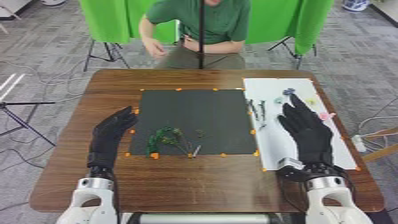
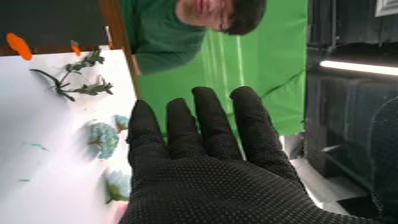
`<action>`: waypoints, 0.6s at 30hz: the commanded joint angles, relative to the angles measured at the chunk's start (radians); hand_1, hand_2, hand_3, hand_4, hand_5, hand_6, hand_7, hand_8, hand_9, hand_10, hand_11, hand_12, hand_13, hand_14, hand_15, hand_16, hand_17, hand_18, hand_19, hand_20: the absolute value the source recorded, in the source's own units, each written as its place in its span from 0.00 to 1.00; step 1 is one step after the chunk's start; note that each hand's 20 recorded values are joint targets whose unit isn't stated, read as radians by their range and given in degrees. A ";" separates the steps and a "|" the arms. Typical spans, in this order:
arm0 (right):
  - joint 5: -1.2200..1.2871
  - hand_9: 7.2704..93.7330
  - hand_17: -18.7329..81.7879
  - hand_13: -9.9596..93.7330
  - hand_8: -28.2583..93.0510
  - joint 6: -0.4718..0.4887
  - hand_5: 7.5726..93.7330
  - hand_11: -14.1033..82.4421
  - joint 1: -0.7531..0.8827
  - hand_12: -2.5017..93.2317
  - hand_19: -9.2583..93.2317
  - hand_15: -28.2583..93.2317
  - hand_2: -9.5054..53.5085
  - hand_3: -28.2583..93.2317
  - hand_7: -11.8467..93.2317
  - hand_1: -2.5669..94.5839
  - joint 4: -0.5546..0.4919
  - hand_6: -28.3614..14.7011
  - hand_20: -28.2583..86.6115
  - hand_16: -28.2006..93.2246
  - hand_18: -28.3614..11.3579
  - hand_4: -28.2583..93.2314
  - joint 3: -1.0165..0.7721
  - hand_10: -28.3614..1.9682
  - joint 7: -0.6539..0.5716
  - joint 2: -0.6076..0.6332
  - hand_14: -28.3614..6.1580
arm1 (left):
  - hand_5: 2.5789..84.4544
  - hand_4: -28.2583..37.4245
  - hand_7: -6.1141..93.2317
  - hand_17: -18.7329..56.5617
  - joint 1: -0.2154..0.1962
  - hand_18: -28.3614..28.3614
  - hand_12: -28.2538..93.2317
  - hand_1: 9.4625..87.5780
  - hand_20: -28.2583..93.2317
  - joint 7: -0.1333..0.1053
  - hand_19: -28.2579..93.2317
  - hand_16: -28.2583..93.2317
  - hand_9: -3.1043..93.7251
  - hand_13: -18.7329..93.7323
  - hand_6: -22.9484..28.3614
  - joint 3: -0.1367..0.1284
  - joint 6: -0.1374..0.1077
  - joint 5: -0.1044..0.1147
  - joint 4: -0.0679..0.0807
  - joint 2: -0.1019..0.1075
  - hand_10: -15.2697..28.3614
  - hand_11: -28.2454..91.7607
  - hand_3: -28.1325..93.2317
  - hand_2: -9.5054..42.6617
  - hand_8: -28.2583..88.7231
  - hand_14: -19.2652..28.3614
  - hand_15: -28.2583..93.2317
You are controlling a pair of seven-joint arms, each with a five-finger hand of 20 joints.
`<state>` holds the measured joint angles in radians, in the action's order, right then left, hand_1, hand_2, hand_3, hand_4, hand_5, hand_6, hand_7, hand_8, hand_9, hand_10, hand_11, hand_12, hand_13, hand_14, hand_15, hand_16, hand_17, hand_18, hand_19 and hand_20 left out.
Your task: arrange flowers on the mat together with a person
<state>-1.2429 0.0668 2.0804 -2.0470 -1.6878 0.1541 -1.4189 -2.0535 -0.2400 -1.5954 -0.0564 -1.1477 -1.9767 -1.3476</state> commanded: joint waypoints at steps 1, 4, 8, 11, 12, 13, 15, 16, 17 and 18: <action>-0.013 0.29 0.31 0.30 0.18 0.015 0.25 0.16 -0.049 0.12 0.10 0.24 0.23 0.86 0.15 0.04 0.009 0.57 0.43 0.34 0.45 0.10 0.025 0.47 0.027 -0.051 0.53 | 0.56 0.09 0.20 0.34 -0.015 0.71 0.34 0.19 0.37 -0.017 0.30 0.24 0.49 0.48 0.53 -0.008 0.023 -0.017 0.005 -0.014 0.66 0.38 0.81 0.17 0.19 0.78 0.38; -0.016 0.30 0.32 0.31 0.18 0.033 0.27 0.17 -0.066 0.12 0.10 0.25 0.24 0.86 0.16 0.04 0.019 0.57 0.43 0.34 0.44 0.10 0.029 0.47 0.031 -0.064 0.53 | 0.56 0.09 0.20 0.34 -0.009 0.71 0.34 0.19 0.37 -0.018 0.30 0.24 0.49 0.48 0.53 -0.015 0.028 -0.034 0.008 -0.030 0.66 0.38 0.81 0.17 0.19 0.78 0.38; -0.019 0.31 0.32 0.33 0.18 0.044 0.28 0.17 -0.065 0.12 0.10 0.26 0.24 0.86 0.16 0.04 0.020 0.57 0.43 0.34 0.42 0.10 0.028 0.47 0.026 -0.067 0.51 | 0.56 0.09 0.20 0.34 0.003 0.71 0.34 0.19 0.37 -0.029 0.30 0.24 0.49 0.48 0.52 -0.024 0.023 -0.059 0.012 -0.048 0.66 0.38 0.81 0.17 0.19 0.78 0.38; -0.018 0.32 0.32 0.33 0.18 0.043 0.29 0.17 -0.067 0.12 0.11 0.27 0.24 0.86 0.16 0.04 0.021 0.57 0.43 0.34 0.41 0.10 0.029 0.47 0.028 -0.073 0.50 | 0.56 0.09 0.20 0.34 0.006 0.71 0.34 0.19 0.37 -0.040 0.30 0.24 0.49 0.48 0.52 -0.025 0.010 -0.057 0.014 -0.060 0.66 0.38 0.81 0.17 0.19 0.78 0.38; -0.017 0.32 0.32 0.33 0.18 0.042 0.29 0.17 -0.066 0.12 0.11 0.27 0.24 0.86 0.16 0.05 0.021 0.57 0.43 0.33 0.40 0.10 0.029 0.47 0.027 -0.073 0.50 | 0.56 0.09 0.20 0.34 0.005 0.71 0.34 0.19 0.37 -0.041 0.30 0.24 0.49 0.48 0.52 -0.025 0.009 -0.056 0.014 -0.064 0.66 0.38 0.81 0.17 0.19 0.77 0.38; -0.017 0.32 0.32 0.33 0.18 0.046 0.29 0.17 -0.067 0.12 0.11 0.27 0.24 0.86 0.16 0.05 0.021 0.57 0.43 0.33 0.40 0.10 0.027 0.47 0.026 -0.073 0.50 | 0.56 0.09 0.20 0.34 0.004 0.71 0.34 0.19 0.37 -0.042 0.30 0.24 0.49 0.48 0.52 -0.025 0.009 -0.061 0.014 -0.068 0.66 0.38 0.81 0.17 0.19 0.78 0.38; -0.016 0.33 0.32 0.33 0.18 0.047 0.29 0.18 -0.069 0.12 0.11 0.27 0.24 0.86 0.16 0.05 0.022 0.58 0.43 0.33 0.40 0.11 0.027 0.47 0.023 -0.073 0.50 | 0.56 0.09 0.20 0.34 -0.001 0.71 0.34 0.19 0.37 -0.042 0.29 0.24 0.49 0.48 0.52 -0.027 0.007 -0.070 0.011 -0.074 0.66 0.38 0.81 0.17 0.19 0.78 0.38; -0.018 0.33 0.32 0.33 0.18 0.045 0.29 0.18 -0.066 0.12 0.11 0.27 0.24 0.86 0.16 0.05 0.020 0.58 0.43 0.33 0.40 0.11 0.026 0.47 0.023 -0.075 0.49 | 0.56 0.09 0.20 0.34 -0.003 0.71 0.34 0.19 0.37 -0.040 0.29 0.24 0.49 0.48 0.52 -0.027 0.006 -0.067 0.010 -0.076 0.66 0.38 0.81 0.17 0.19 0.78 0.38; -0.019 0.33 0.32 0.34 0.18 0.043 0.30 0.18 -0.064 0.12 0.11 0.27 0.24 0.86 0.16 0.05 0.018 0.58 0.43 0.33 0.39 0.11 0.025 0.47 0.025 -0.077 0.49 | 0.56 0.09 0.20 0.34 -0.003 0.71 0.34 0.19 0.37 -0.038 0.29 0.24 0.49 0.48 0.52 -0.028 0.008 -0.062 0.010 -0.078 0.66 0.38 0.81 0.17 0.19 0.78 0.38; -0.019 0.33 0.32 0.34 0.18 0.044 0.30 0.18 -0.061 0.12 0.11 0.28 0.24 0.86 0.16 0.05 0.016 0.58 0.43 0.33 0.39 0.11 0.024 0.47 0.025 -0.076 0.49 | 0.56 0.09 0.20 0.34 -0.004 0.71 0.34 0.19 0.37 -0.037 0.29 0.24 0.49 0.48 0.52 -0.026 0.004 -0.060 0.009 -0.080 0.66 0.38 0.81 0.17 0.19 0.78 0.38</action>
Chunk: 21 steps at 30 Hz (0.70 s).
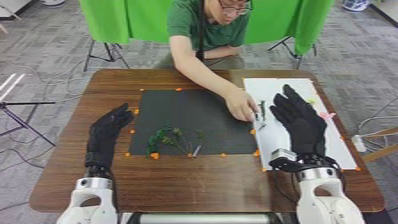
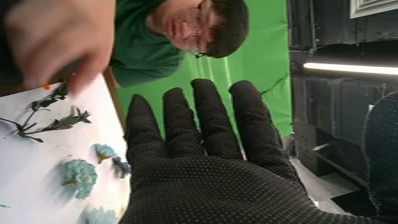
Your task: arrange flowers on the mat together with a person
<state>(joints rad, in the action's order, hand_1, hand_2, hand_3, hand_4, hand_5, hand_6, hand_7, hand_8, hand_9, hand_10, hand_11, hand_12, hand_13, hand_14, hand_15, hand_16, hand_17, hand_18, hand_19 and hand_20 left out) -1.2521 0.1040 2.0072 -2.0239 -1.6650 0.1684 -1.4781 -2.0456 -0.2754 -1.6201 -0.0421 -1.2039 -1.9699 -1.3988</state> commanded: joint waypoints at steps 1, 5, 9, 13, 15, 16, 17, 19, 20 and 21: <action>-0.011 0.33 0.32 0.34 0.18 0.007 0.30 0.18 0.013 0.12 0.11 0.28 0.24 0.86 0.16 0.05 -0.009 0.58 0.43 0.33 0.39 0.11 -0.001 0.47 0.010 -0.015 0.49 | 0.56 0.09 0.20 0.34 -0.010 0.71 0.34 0.19 0.37 -0.003 0.29 0.24 0.49 0.48 0.52 0.001 -0.014 -0.003 0.004 -0.030 0.66 0.38 0.81 0.16 0.19 0.78 0.38; -0.015 0.34 0.33 0.34 0.18 0.006 0.31 0.18 0.016 0.13 0.11 0.28 0.23 0.87 0.17 0.06 -0.010 0.58 0.43 0.33 0.41 0.11 -0.003 0.47 0.011 -0.012 0.48 | 0.56 0.09 0.21 0.34 -0.002 0.71 0.34 0.18 0.37 -0.003 0.29 0.24 0.49 0.48 0.52 0.002 -0.005 -0.009 0.003 -0.027 0.66 0.38 0.81 0.16 0.19 0.78 0.38; -0.021 0.34 0.34 0.34 0.17 0.006 0.32 0.18 0.029 0.13 0.10 0.28 0.21 0.87 0.17 0.07 -0.015 0.58 0.43 0.32 0.43 0.11 -0.002 0.47 0.007 -0.017 0.48 | 0.56 0.09 0.21 0.34 -0.021 0.71 0.34 0.18 0.37 0.004 0.29 0.25 0.49 0.48 0.52 -0.005 -0.009 0.004 -0.006 -0.022 0.66 0.38 0.81 0.17 0.19 0.78 0.38; -0.024 0.34 0.34 0.35 0.17 0.009 0.33 0.18 0.027 0.13 0.10 0.29 0.20 0.87 0.17 0.07 -0.012 0.58 0.44 0.32 0.43 0.11 -0.003 0.47 0.001 -0.015 0.49 | 0.56 0.09 0.21 0.34 -0.023 0.71 0.34 0.18 0.37 -0.017 0.29 0.24 0.49 0.48 0.52 0.026 -0.066 0.063 -0.004 0.050 0.66 0.38 0.81 0.17 0.19 0.78 0.38; -0.026 0.35 0.34 0.35 0.17 0.007 0.34 0.18 0.026 0.13 0.10 0.29 0.20 0.87 0.17 0.07 -0.013 0.58 0.44 0.32 0.43 0.11 -0.002 0.47 -0.002 -0.013 0.49 | 0.56 0.09 0.21 0.34 -0.019 0.71 0.34 0.19 0.37 -0.013 0.29 0.24 0.49 0.48 0.52 0.013 -0.056 0.059 -0.003 0.043 0.66 0.38 0.81 0.17 0.19 0.78 0.38; -0.028 0.35 0.34 0.35 0.17 0.012 0.34 0.18 0.027 0.13 0.10 0.29 0.20 0.87 0.17 0.07 -0.012 0.59 0.44 0.32 0.43 0.11 -0.003 0.47 -0.003 -0.013 0.49 | 0.56 0.09 0.21 0.34 -0.020 0.71 0.34 0.19 0.37 -0.014 0.29 0.24 0.50 0.48 0.52 0.012 -0.062 0.060 -0.005 0.043 0.66 0.38 0.81 0.17 0.19 0.78 0.38; -0.030 0.35 0.34 0.35 0.17 0.011 0.34 0.18 0.029 0.13 0.10 0.29 0.20 0.87 0.18 0.08 -0.015 0.59 0.44 0.32 0.43 0.11 -0.002 0.47 -0.007 -0.012 0.49 | 0.56 0.09 0.20 0.34 -0.021 0.71 0.34 0.19 0.37 -0.012 0.29 0.24 0.50 0.48 0.52 0.006 -0.059 0.059 -0.006 0.039 0.66 0.38 0.81 0.17 0.19 0.78 0.38; -0.036 0.36 0.34 0.36 0.18 0.016 0.35 0.19 0.030 0.13 0.10 0.29 0.20 0.87 0.18 0.08 -0.014 0.59 0.44 0.32 0.43 0.11 -0.004 0.46 -0.008 -0.013 0.48 | 0.56 0.09 0.20 0.34 -0.023 0.71 0.34 0.18 0.37 -0.011 0.29 0.24 0.50 0.48 0.52 0.002 -0.062 0.057 -0.007 0.035 0.66 0.38 0.81 0.17 0.19 0.78 0.38; -0.038 0.36 0.34 0.36 0.17 0.016 0.35 0.19 0.031 0.13 0.10 0.30 0.20 0.87 0.18 0.08 -0.015 0.59 0.44 0.32 0.42 0.11 -0.005 0.47 -0.010 -0.013 0.48 | 0.56 0.09 0.20 0.34 -0.023 0.71 0.34 0.19 0.37 -0.008 0.29 0.24 0.50 0.48 0.52 0.000 -0.061 0.058 -0.008 0.030 0.66 0.38 0.80 0.17 0.19 0.78 0.38; -0.039 0.36 0.34 0.36 0.17 0.016 0.35 0.19 0.028 0.14 0.10 0.30 0.20 0.87 0.18 0.08 -0.012 0.59 0.44 0.33 0.42 0.11 -0.005 0.47 -0.010 -0.012 0.48 | 0.56 0.09 0.20 0.34 -0.023 0.71 0.34 0.19 0.37 -0.005 0.29 0.24 0.50 0.48 0.52 0.000 -0.060 0.060 -0.007 0.029 0.66 0.38 0.80 0.17 0.19 0.78 0.38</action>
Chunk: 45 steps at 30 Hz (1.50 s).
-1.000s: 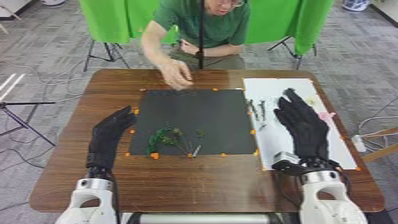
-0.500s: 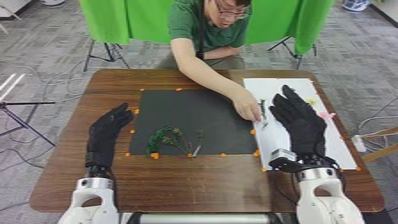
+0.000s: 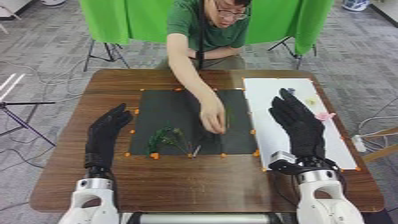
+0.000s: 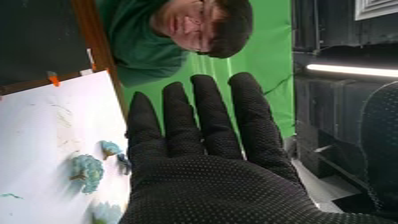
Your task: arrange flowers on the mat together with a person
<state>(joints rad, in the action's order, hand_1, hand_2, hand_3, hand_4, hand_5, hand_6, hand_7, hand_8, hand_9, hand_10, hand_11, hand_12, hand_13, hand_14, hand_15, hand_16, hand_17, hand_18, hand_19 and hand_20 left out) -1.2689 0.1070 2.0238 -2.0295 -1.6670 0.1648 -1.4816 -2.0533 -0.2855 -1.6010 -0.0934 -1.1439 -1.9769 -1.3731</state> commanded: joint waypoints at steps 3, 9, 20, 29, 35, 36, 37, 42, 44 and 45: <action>-0.023 0.36 0.34 0.37 0.17 0.009 0.36 0.19 0.006 0.14 0.10 0.30 0.20 0.87 0.18 0.08 -0.004 0.59 0.44 0.33 0.42 0.11 -0.001 0.46 -0.006 -0.007 0.48 | 0.56 0.09 0.20 0.34 -0.014 0.71 0.34 0.19 0.38 0.015 0.29 0.25 0.50 0.48 0.52 -0.024 0.010 -0.014 0.002 -0.010 0.66 0.38 0.80 0.17 0.19 0.78 0.38; -0.031 0.37 0.35 0.37 0.17 0.014 0.36 0.19 0.001 0.14 0.10 0.30 0.19 0.87 0.18 0.09 0.000 0.59 0.44 0.32 0.43 0.11 0.003 0.46 -0.006 -0.004 0.49 | 0.56 0.09 0.20 0.34 -0.012 0.71 0.34 0.18 0.38 0.019 0.29 0.25 0.50 0.48 0.52 -0.028 0.021 -0.021 0.002 -0.020 0.66 0.38 0.80 0.17 0.19 0.78 0.38; -0.069 0.37 0.35 0.38 0.17 0.011 0.37 0.19 -0.001 0.15 0.10 0.31 0.17 0.87 0.19 0.09 0.000 0.59 0.44 0.33 0.42 0.11 0.001 0.46 -0.012 0.001 0.48 | 0.56 0.09 0.20 0.34 0.000 0.71 0.34 0.19 0.38 0.026 0.29 0.25 0.50 0.48 0.53 -0.026 0.031 -0.021 0.006 -0.022 0.66 0.38 0.80 0.17 0.19 0.78 0.38; -0.108 0.39 0.38 0.40 0.17 0.000 0.39 0.19 -0.015 0.16 0.18 0.32 0.14 0.87 0.19 0.10 -0.010 0.60 0.50 0.32 0.38 0.12 0.002 0.47 -0.030 0.014 0.53 | 0.56 0.09 0.20 0.33 0.007 0.71 0.34 0.19 0.38 0.030 0.30 0.25 0.50 0.48 0.53 -0.024 0.034 -0.023 0.010 -0.018 0.66 0.38 0.80 0.18 0.19 0.78 0.38; -0.503 0.40 0.41 0.44 0.17 -0.132 0.40 0.20 -0.106 0.18 0.28 0.34 0.11 0.84 0.19 0.14 -0.050 0.59 0.54 0.33 0.34 0.12 0.023 0.44 -0.189 0.103 0.47 | 0.56 0.09 0.20 0.33 0.004 0.71 0.34 0.19 0.38 0.042 0.30 0.25 0.50 0.48 0.53 -0.028 0.034 -0.025 0.006 -0.017 0.66 0.38 0.80 0.18 0.19 0.78 0.39; -0.593 0.41 0.41 0.47 0.18 -0.166 0.40 0.20 -0.128 0.19 0.32 0.35 0.12 0.83 0.20 0.16 -0.058 0.59 0.55 0.34 0.33 0.12 0.036 0.44 -0.247 0.128 0.43 | 0.56 0.09 0.20 0.33 0.006 0.71 0.34 0.19 0.38 0.043 0.30 0.25 0.50 0.48 0.53 -0.028 0.034 -0.026 0.006 -0.017 0.66 0.38 0.80 0.18 0.19 0.78 0.39; -0.686 0.43 0.41 0.50 0.18 -0.160 0.41 0.21 -0.149 0.20 0.36 0.35 0.11 0.82 0.20 0.18 -0.055 0.59 0.55 0.35 0.32 0.12 0.035 0.44 -0.258 0.150 0.41 | 0.56 0.09 0.20 0.33 0.008 0.71 0.34 0.19 0.38 0.044 0.30 0.25 0.50 0.48 0.53 -0.029 0.034 -0.027 0.006 -0.016 0.66 0.38 0.80 0.18 0.19 0.78 0.39; -0.960 0.46 0.48 0.65 0.17 -0.187 0.45 0.24 -0.229 0.23 0.59 0.40 0.01 0.82 0.21 0.25 -0.056 0.58 0.60 0.41 0.29 0.12 0.077 0.44 -0.419 0.256 0.38 | 0.56 0.09 0.20 0.33 0.006 0.71 0.34 0.19 0.38 0.046 0.30 0.25 0.50 0.48 0.53 -0.030 0.028 -0.026 0.002 -0.009 0.66 0.38 0.80 0.18 0.19 0.78 0.39; -1.045 0.47 0.50 0.69 0.18 -0.153 0.46 0.25 -0.262 0.23 0.65 0.44 0.00 0.82 0.22 0.27 -0.043 0.58 0.61 0.42 0.27 0.11 0.092 0.44 -0.463 0.276 0.39 | 0.56 0.09 0.20 0.33 0.003 0.71 0.34 0.19 0.38 0.047 0.30 0.25 0.50 0.49 0.53 -0.028 0.025 -0.027 0.000 -0.007 0.66 0.38 0.80 0.18 0.19 0.78 0.39; -1.093 0.47 0.50 0.70 0.18 -0.119 0.46 0.25 -0.279 0.23 0.67 0.45 0.00 0.82 0.21 0.27 -0.041 0.58 0.61 0.42 0.26 0.11 0.104 0.44 -0.507 0.288 0.39 | 0.56 0.09 0.20 0.33 0.002 0.71 0.34 0.19 0.38 0.047 0.30 0.25 0.50 0.49 0.53 -0.028 0.027 -0.026 0.000 -0.006 0.66 0.38 0.80 0.18 0.20 0.79 0.39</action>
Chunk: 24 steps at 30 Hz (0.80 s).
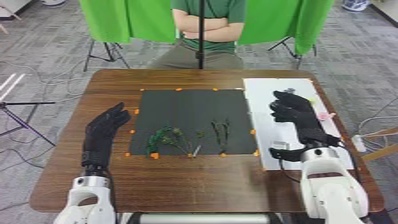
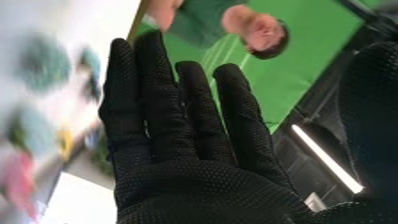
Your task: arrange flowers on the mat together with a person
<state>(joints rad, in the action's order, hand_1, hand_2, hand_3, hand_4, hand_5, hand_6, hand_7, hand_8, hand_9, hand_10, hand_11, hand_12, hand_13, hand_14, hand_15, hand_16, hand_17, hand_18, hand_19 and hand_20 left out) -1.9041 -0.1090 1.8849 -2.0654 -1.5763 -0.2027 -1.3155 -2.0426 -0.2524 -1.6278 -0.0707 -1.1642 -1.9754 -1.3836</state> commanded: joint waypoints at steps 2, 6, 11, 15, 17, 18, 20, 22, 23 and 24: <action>-0.514 0.47 0.51 0.72 0.18 0.216 0.46 0.25 -0.178 0.23 0.70 0.47 0.00 0.81 0.21 0.30 -0.002 0.58 0.62 0.42 0.25 0.11 0.031 0.41 -0.219 0.134 0.40 | 0.56 0.09 0.20 0.33 -0.014 0.71 0.34 0.19 0.38 0.017 0.30 0.25 0.50 0.49 0.53 -0.004 0.006 -0.008 -0.004 0.006 0.66 0.38 0.80 0.18 0.20 0.79 0.39; -0.526 0.47 0.51 0.72 0.17 0.422 0.46 0.24 -0.239 0.23 0.71 0.48 0.00 0.81 0.21 0.32 0.016 0.59 0.62 0.42 0.24 0.11 0.054 0.36 -0.327 0.146 0.38 | 0.56 0.09 0.20 0.33 -0.016 0.71 0.34 0.19 0.38 0.020 0.30 0.25 0.50 0.49 0.53 -0.005 0.004 -0.007 -0.004 0.010 0.66 0.38 0.80 0.18 0.20 0.79 0.39; -0.549 0.52 0.54 0.76 0.18 0.517 0.46 0.25 -0.280 0.24 0.73 0.49 0.00 0.79 0.19 0.34 0.072 0.59 0.61 0.42 0.23 0.11 0.084 0.33 -0.358 0.155 0.39 | 0.56 0.09 0.20 0.33 -0.017 0.71 0.34 0.19 0.38 0.018 0.30 0.25 0.50 0.49 0.53 -0.006 0.005 -0.007 -0.005 0.010 0.67 0.38 0.80 0.18 0.20 0.79 0.39; -0.538 0.58 0.55 0.79 0.18 0.558 0.47 0.29 -0.302 0.25 0.77 0.51 0.00 0.78 0.19 0.36 0.103 0.60 0.62 0.43 0.21 0.10 0.097 0.35 -0.372 0.148 0.42 | 0.56 0.09 0.20 0.33 -0.023 0.71 0.34 0.19 0.38 0.018 0.30 0.25 0.50 0.49 0.53 -0.007 0.002 -0.006 -0.007 0.009 0.67 0.38 0.80 0.18 0.20 0.79 0.39; -0.535 0.60 0.56 0.80 0.18 0.564 0.48 0.30 -0.308 0.25 0.78 0.52 0.00 0.78 0.19 0.36 0.113 0.61 0.62 0.43 0.21 0.10 0.103 0.37 -0.376 0.143 0.44 | 0.56 0.09 0.20 0.33 -0.026 0.72 0.34 0.19 0.38 0.017 0.30 0.25 0.50 0.49 0.53 -0.006 0.001 -0.005 -0.008 0.009 0.66 0.38 0.80 0.19 0.20 0.79 0.39; -0.544 0.62 0.57 0.81 0.18 0.559 0.48 0.30 -0.310 0.25 0.79 0.52 0.00 0.78 0.19 0.36 0.122 0.61 0.62 0.44 0.22 0.10 0.108 0.37 -0.373 0.141 0.45 | 0.56 0.10 0.20 0.33 -0.026 0.72 0.34 0.19 0.38 0.018 0.30 0.25 0.50 0.49 0.53 -0.007 0.004 -0.004 -0.007 0.008 0.66 0.38 0.79 0.19 0.19 0.79 0.39; -0.559 0.64 0.58 0.82 0.18 0.568 0.48 0.31 -0.316 0.25 0.80 0.53 0.00 0.78 0.19 0.37 0.138 0.62 0.62 0.44 0.23 0.10 0.113 0.37 -0.366 0.140 0.48 | 0.56 0.10 0.20 0.33 -0.022 0.72 0.34 0.19 0.38 0.019 0.30 0.25 0.50 0.49 0.53 -0.004 0.005 -0.006 -0.006 0.007 0.66 0.38 0.79 0.19 0.19 0.79 0.39; -0.552 0.66 0.59 0.83 0.18 0.569 0.48 0.31 -0.318 0.25 0.81 0.53 0.00 0.78 0.19 0.38 0.151 0.62 0.62 0.44 0.24 0.10 0.118 0.37 -0.364 0.138 0.49 | 0.56 0.10 0.20 0.33 -0.021 0.72 0.34 0.19 0.37 0.017 0.30 0.25 0.50 0.49 0.53 -0.004 0.007 -0.006 -0.004 0.007 0.67 0.38 0.79 0.19 0.19 0.79 0.39; -0.555 0.67 0.60 0.84 0.18 0.570 0.49 0.31 -0.319 0.25 0.81 0.53 0.00 0.78 0.19 0.38 0.156 0.63 0.62 0.45 0.25 0.10 0.122 0.38 -0.366 0.136 0.50 | 0.56 0.10 0.20 0.33 -0.020 0.72 0.34 0.19 0.38 0.019 0.30 0.25 0.50 0.49 0.53 -0.004 0.007 -0.006 -0.005 0.007 0.66 0.38 0.79 0.19 0.19 0.79 0.39; -0.569 0.68 0.61 0.85 0.18 0.568 0.49 0.31 -0.322 0.25 0.82 0.53 0.00 0.78 0.20 0.39 0.166 0.63 0.62 0.45 0.25 0.10 0.129 0.38 -0.360 0.136 0.52 | 0.56 0.10 0.20 0.33 -0.021 0.72 0.34 0.19 0.38 0.018 0.30 0.25 0.50 0.49 0.53 -0.004 0.006 -0.006 -0.006 0.006 0.66 0.38 0.79 0.19 0.19 0.79 0.39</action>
<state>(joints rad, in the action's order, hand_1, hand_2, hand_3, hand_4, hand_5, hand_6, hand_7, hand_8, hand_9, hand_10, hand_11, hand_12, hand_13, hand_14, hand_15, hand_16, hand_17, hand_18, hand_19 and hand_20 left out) -2.4418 0.4462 1.5736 -1.9374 -1.4704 -0.5764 -1.1704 -2.0544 -0.2435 -1.6313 -0.0709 -1.1665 -1.9817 -1.3727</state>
